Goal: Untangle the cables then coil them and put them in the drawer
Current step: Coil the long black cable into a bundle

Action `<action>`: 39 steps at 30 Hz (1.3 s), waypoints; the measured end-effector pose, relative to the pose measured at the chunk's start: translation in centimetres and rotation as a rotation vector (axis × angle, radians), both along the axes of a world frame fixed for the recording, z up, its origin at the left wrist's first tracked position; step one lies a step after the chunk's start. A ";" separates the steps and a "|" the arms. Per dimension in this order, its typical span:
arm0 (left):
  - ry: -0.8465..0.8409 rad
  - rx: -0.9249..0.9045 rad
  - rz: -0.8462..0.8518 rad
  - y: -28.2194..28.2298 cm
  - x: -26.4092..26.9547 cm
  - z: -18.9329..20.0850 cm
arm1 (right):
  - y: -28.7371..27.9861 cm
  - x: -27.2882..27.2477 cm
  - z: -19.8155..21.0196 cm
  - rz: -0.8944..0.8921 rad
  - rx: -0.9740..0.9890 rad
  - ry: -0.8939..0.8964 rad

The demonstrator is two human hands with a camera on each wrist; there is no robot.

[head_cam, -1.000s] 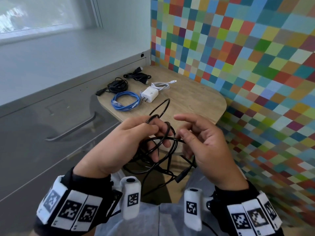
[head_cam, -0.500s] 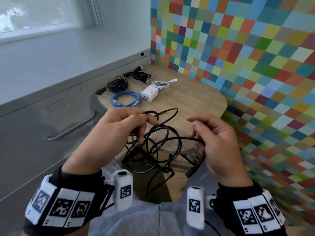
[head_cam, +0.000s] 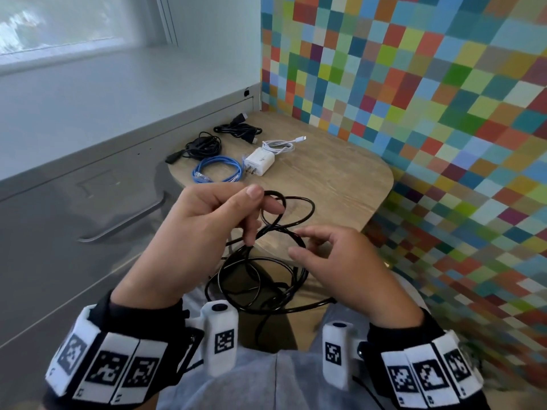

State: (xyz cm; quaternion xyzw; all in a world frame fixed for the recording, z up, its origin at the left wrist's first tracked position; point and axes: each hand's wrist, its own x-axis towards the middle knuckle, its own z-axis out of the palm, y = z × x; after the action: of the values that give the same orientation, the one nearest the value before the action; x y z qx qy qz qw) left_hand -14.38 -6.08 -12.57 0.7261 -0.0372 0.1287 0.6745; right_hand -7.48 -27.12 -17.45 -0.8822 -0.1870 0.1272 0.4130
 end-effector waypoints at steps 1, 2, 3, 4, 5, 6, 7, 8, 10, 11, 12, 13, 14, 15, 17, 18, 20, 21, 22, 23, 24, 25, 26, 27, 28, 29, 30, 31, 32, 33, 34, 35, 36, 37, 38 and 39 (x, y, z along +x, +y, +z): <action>-0.026 -0.014 -0.038 0.0 -0.1 0.1 | 0.3 -0.1 -0.2 0.008 -0.003 -0.015; -0.053 -0.032 -0.082 0.0 -0.2 0.3 | 0.5 -0.1 -0.3 0.009 0.014 -0.025; -0.070 -0.040 -0.136 0.2 -0.4 0.6 | 0.5 -0.1 -0.4 0.007 0.049 -0.022; -0.074 -0.036 -0.197 0.4 -0.6 0.7 | 0.4 0.0 -0.5 0.009 0.088 -0.017; -0.056 -0.023 -0.259 0.8 -0.7 0.8 | 0.2 0.1 -0.5 0.003 0.145 -0.001; -0.015 -0.007 -0.306 1.2 -0.8 0.9 | 0.1 0.2 -0.6 -0.009 0.215 0.020; 0.034 0.026 -0.318 1.6 -0.8 1.0 | 0.0 0.3 -0.4 -0.028 0.295 0.038; 0.076 0.089 -0.289 1.9 -0.7 0.9 | -0.1 0.3 -0.4 -0.041 0.364 0.046; 0.159 0.305 -0.149 2.1 -0.3 0.6 | -0.1 0.2 -0.3 -0.049 0.457 0.036; 0.201 0.417 -0.068 2.0 -0.1 0.4 | 0.0 0.2 -0.2 -0.042 0.487 0.023; 0.233 0.484 0.003 1.8 0.1 0.2 | 0.0 0.1 -0.2 -0.033 0.512 0.009; 0.260 0.506 0.047 1.5 0.2 0.1 | 0.1 0.1 -0.1 -0.027 0.536 0.000; 0.282 0.507 0.056 1.2 0.3 -0.1 | 0.1 0.1 -0.1 -0.023 0.560 -0.006; 0.296 0.495 0.038 0.9 0.4 -0.3 | 0.1 0.1 0.0 -0.016 0.579 -0.009; 0.280 0.500 -0.008 0.1 0.5 -0.5 | 0.1 0.0 0.0 0.013 0.615 0.000; 0.250 0.517 -0.012 -0.4 0.5 -0.6 | 0.0 -0.1 0.1 0.045 0.637 0.016; 0.199 0.526 0.007 -1.0 0.5 -0.5 | 0.0 -0.3 0.4 0.104 0.681 0.048; 0.186 0.527 0.012 -1.1 0.6 -0.5 | -0.1 -0.3 0.6 0.113 0.700 0.052; 0.175 0.527 0.015 -1.2 0.6 -0.6 | -0.1 -0.4 0.7 0.105 0.713 0.048; 0.163 0.521 0.020 -1.2 0.7 -0.6 | -0.1 -0.2 0.7 0.077 0.707 0.027; 0.140 0.511 0.032 -1.1 0.7 -0.7 | -0.1 -0.2 0.8 0.048 0.681 0.005; 0.106 0.502 0.053 -1.0 0.7 -0.9 | 0.0 -0.1 0.7 0.020 0.639 -0.018; 0.068 0.494 0.080 -0.9 0.8 -1.0 | 0.1 -0.1 0.7 -0.006 0.610 -0.026; 0.033 0.486 0.106 -0.8 0.7 -1.0 | 0.2 -0.1 0.7 -0.028 0.608 -0.024; 0.001 0.488 0.126 -0.7 0.7 -0.9 | 0.3 -0.1 0.8 -0.032 0.629 -0.020; -0.025 0.501 0.136 -0.7 0.7 -0.8 | 0.3 -0.1 0.9 -0.015 0.656 -0.018; -0.041 0.526 0.133 -0.6 0.7 -0.8 | 0.3 -0.2 1.0 0.005 0.681 -0.007; -0.045 0.565 0.119 -0.5 0.8 -0.8 | 0.3 -0.3 1.0 0.017 0.703 0.006; -0.042 0.616 0.097 -0.5 0.8 -0.8 | 0.4 -0.3 1.1 0.012 0.733 0.031; -0.043 0.659 0.075 -0.7 0.8 -0.9 | 0.5 -0.3 1.0 -0.014 0.754 0.047; -0.055 0.678 0.066 -0.9 0.8 -0.9 | 0.7 -0.3 1.1 -0.050 0.765 0.057; -0.082 0.661 0.080 -1.0 0.7 -0.9 | 0.8 -0.2 0.9 -0.088 0.753 0.062; -0.112 0.614 0.119 -1.1 0.7 -0.8 | 0.9 0.0 0.7 -0.111 0.730 0.085; -0.138 0.533 0.182 -1.1 0.7 -0.5 | 0.7 0.1 0.4 -0.118 0.701 0.114; -0.159 0.425 0.260 -0.9 0.6 -0.3 | 0.5 0.3 0.2 -0.115 0.670 0.143; -0.173 0.300 0.339 -0.6 0.6 0.1 | 0.2 0.4 0.0 -0.100 0.648 0.170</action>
State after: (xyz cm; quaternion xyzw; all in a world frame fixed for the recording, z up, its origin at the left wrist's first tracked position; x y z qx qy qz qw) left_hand -13.73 -6.67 -12.48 0.8003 0.0087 0.2948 0.5221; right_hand -7.09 -26.92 -17.45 -0.6994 -0.1392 0.1138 0.6918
